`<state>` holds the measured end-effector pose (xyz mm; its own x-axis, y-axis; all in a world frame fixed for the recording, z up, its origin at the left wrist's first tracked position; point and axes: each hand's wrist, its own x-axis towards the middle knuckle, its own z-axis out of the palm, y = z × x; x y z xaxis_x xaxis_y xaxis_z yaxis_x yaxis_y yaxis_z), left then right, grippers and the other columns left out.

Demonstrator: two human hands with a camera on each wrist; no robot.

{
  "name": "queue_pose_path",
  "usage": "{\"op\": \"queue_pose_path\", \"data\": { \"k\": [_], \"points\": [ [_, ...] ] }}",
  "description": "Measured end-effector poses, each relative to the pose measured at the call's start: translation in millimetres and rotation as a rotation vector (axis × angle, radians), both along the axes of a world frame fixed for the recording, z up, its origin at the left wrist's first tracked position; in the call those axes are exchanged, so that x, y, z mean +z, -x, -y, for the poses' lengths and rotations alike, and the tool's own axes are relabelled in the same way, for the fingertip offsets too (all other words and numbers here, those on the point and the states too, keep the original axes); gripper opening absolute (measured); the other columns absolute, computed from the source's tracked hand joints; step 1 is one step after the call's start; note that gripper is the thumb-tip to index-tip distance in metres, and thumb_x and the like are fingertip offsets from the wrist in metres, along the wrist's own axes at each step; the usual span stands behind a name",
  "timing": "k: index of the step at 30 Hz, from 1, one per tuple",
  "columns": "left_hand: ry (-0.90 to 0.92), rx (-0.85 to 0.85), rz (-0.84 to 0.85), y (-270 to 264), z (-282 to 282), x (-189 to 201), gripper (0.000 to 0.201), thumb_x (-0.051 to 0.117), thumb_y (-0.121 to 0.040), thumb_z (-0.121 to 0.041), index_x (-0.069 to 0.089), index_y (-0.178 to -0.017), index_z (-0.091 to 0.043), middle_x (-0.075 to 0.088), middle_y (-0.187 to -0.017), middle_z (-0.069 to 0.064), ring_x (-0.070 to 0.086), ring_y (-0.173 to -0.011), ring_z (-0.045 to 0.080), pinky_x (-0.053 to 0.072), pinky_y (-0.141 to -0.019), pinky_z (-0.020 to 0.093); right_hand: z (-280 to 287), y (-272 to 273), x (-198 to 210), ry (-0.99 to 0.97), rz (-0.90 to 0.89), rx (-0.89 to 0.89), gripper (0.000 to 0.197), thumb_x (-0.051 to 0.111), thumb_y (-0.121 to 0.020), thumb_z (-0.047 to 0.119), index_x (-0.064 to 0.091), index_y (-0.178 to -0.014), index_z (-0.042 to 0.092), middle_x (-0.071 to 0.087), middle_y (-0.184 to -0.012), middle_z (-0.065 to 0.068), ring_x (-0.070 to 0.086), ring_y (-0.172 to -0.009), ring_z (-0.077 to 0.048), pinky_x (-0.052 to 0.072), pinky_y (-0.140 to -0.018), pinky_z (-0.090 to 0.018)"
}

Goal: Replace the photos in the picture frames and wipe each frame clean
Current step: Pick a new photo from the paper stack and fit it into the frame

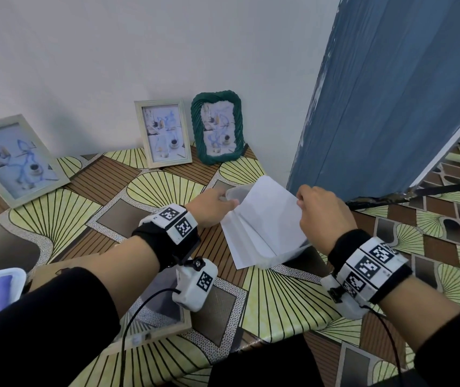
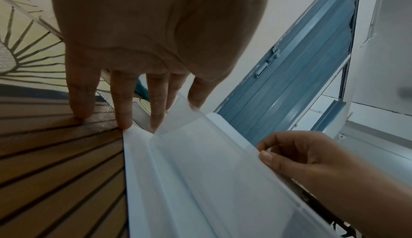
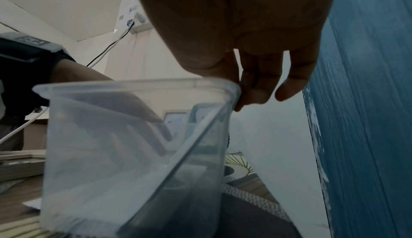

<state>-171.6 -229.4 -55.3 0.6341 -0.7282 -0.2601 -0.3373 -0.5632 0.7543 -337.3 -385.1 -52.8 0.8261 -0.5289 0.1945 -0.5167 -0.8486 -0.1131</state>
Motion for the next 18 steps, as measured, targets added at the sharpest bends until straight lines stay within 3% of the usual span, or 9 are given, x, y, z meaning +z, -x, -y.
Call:
{"op": "queue_pose_path", "data": {
  "k": [5, 10, 14, 18],
  "points": [
    [0.015, 0.007, -0.011, 0.6, -0.1, -0.2, 0.043, 0.052, -0.099, -0.029, 0.045, -0.139, -0.016, 0.059, -0.131, 0.012, 0.057, -0.118, 0.03, 0.045, -0.103, 0.048, -3.8, 1.2, 1.7, 0.039, 0.077, -0.015, 0.007, 0.039, -0.1, 0.02, 0.041, -0.095, 0.017, 0.058, -0.084, -0.004, 0.052, -0.069, -0.025, 0.038, -0.062, -0.034],
    [0.022, -0.023, -0.014, 1.5, -0.1, 1.4, 0.045, 0.051, -0.1, -0.03, 0.039, -0.141, -0.017, 0.06, -0.129, 0.013, 0.059, -0.115, 0.033, 0.047, -0.1, 0.049, -11.2, -0.1, 9.5, 0.008, 0.164, 0.039, 0.01, 0.039, -0.1, 0.022, 0.044, -0.101, 0.013, 0.046, -0.097, -0.006, 0.046, -0.078, -0.023, 0.041, -0.066, -0.034],
    [0.015, -0.052, -0.022, 1.3, -1.4, 3.3, 0.045, 0.049, -0.101, -0.029, 0.039, -0.143, -0.018, 0.062, -0.125, 0.016, 0.062, -0.111, 0.034, 0.048, -0.098, 0.05, -13.1, -3.5, 20.0, -0.03, 0.136, 0.03, 0.011, 0.036, -0.099, 0.023, 0.04, -0.093, 0.015, 0.051, -0.087, -0.005, 0.049, -0.072, -0.027, 0.041, -0.061, -0.038],
    [-0.004, -0.067, 0.006, 1.6, -1.9, 5.8, 0.044, 0.046, -0.102, -0.024, 0.039, -0.145, -0.018, 0.058, -0.132, 0.016, 0.057, -0.12, 0.033, 0.045, -0.103, 0.048, -11.8, -3.9, 23.3, -0.064, 0.081, 0.009, 0.012, 0.036, -0.098, 0.023, 0.04, -0.09, 0.016, 0.052, -0.081, -0.003, 0.051, -0.069, -0.026, 0.039, -0.059, -0.036]
  ]
}}
